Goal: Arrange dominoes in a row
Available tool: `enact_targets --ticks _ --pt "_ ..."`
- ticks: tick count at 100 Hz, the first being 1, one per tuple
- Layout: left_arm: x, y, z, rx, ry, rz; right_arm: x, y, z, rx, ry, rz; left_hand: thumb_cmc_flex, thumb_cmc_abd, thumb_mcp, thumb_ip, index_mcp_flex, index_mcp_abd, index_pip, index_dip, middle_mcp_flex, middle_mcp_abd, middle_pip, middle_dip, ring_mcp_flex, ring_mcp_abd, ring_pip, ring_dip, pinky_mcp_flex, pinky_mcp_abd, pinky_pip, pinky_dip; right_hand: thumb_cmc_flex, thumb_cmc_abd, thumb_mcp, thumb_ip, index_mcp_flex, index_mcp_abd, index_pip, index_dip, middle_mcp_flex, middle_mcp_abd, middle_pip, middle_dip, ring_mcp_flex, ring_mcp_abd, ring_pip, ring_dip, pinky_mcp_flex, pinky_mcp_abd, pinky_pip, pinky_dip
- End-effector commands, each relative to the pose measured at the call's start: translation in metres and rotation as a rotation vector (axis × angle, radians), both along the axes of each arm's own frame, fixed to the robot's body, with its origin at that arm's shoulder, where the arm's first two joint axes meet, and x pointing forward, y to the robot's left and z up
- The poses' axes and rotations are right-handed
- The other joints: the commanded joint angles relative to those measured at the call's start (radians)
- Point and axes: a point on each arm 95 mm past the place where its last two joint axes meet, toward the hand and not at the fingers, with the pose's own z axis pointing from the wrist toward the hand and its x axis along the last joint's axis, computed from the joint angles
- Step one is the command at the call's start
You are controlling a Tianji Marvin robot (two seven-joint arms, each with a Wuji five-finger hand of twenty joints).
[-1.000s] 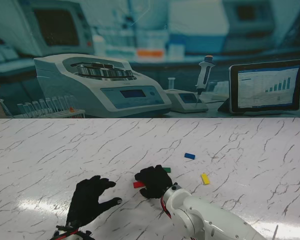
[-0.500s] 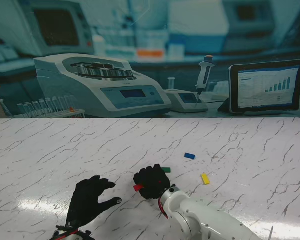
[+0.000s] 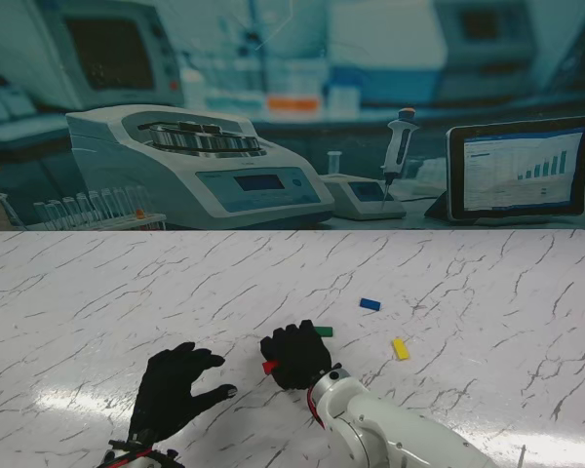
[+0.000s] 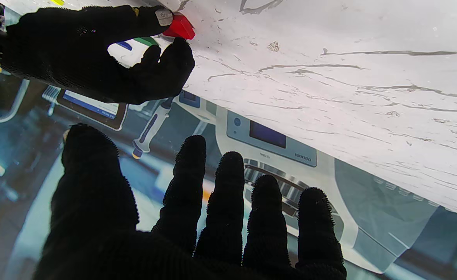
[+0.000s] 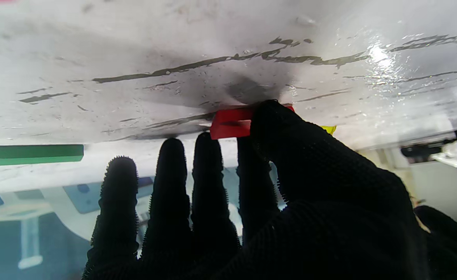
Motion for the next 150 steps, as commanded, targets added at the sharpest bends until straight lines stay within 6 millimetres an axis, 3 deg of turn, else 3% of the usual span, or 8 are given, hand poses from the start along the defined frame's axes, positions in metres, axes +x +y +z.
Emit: enact_targets --ticks 1,49,79,115,132,150 --pt "-0.003 -0.004 -0.002 -0.023 0.009 -0.021 -0.012 -0.006 -0.020 -0.036 0.044 -0.011 0.007 0.026 0.015 0.026 0.009 -0.006 0.007 0.011 0.006 -0.014 0.010 0.010 0.006 -0.014 0.016 0.000 -0.003 -0.003 0.029 0.015 0.106 -0.061 0.061 -0.027 0.040 -0.087 0.214 0.092 -0.038 -0.012 0.040 0.030 -0.032 0.013 0.029 0.020 -0.019 0.003 0.025 -0.011" --pt "-0.002 -0.005 -0.003 -0.030 0.015 -0.017 -0.016 -0.010 -0.011 -0.018 -0.011 -0.025 0.088 0.077 0.016 0.017 0.024 -0.008 0.019 0.009 0.015 -0.015 0.014 0.010 0.011 -0.014 0.017 0.002 -0.002 0.015 0.043 0.022 0.111 -0.082 0.104 -0.038 0.037 -0.079 0.334 0.188 -0.032 -0.003 0.180 0.183 -0.022 0.025 0.137 0.080 -0.020 0.020 0.064 -0.022" --pt "-0.002 -0.005 -0.003 -0.032 0.022 -0.014 -0.016 -0.010 -0.009 -0.005 -0.030 -0.035 0.158 0.102 0.007 0.008 0.029 -0.012 0.032 0.008 0.019 -0.017 0.018 0.010 0.012 -0.015 0.018 0.003 -0.001 0.017 0.047 0.024 0.105 -0.086 0.106 -0.042 0.040 -0.077 0.351 0.195 -0.028 0.002 0.200 0.206 -0.021 0.033 0.161 0.099 -0.018 0.026 0.077 -0.023" --pt "-0.003 -0.004 -0.003 -0.030 0.032 -0.012 -0.011 -0.008 -0.007 0.023 -0.018 -0.035 0.147 0.092 -0.002 0.010 0.029 -0.015 0.046 0.009 0.023 -0.020 0.022 0.011 0.014 -0.014 0.020 0.004 -0.001 0.018 0.049 0.025 0.088 -0.057 0.056 -0.019 -0.053 -0.069 0.148 0.068 -0.050 0.057 0.074 0.111 -0.022 0.073 0.111 0.084 -0.020 0.044 0.075 -0.032" --pt "-0.003 -0.004 -0.003 -0.029 0.034 -0.010 -0.010 -0.008 -0.003 0.029 -0.010 -0.030 0.140 0.085 -0.003 0.012 0.030 -0.016 0.053 0.010 0.025 -0.022 0.023 0.012 0.015 -0.014 0.020 0.005 0.000 0.019 0.050 0.025 0.087 -0.053 0.058 -0.015 -0.065 -0.074 0.120 0.058 -0.043 0.068 0.060 0.098 -0.014 0.084 0.099 0.081 -0.018 0.056 0.070 -0.034" --pt "-0.003 -0.004 -0.004 -0.028 0.035 -0.010 -0.010 -0.007 0.000 0.019 0.002 -0.018 0.114 0.075 -0.008 0.013 0.027 -0.016 0.058 0.011 0.027 -0.023 0.024 0.014 0.017 -0.013 0.020 0.005 -0.001 0.020 0.051 0.026 0.066 -0.042 0.026 -0.004 -0.040 -0.054 0.022 -0.026 -0.042 0.068 0.031 0.072 -0.016 0.088 0.074 0.075 -0.027 0.060 0.051 -0.037"
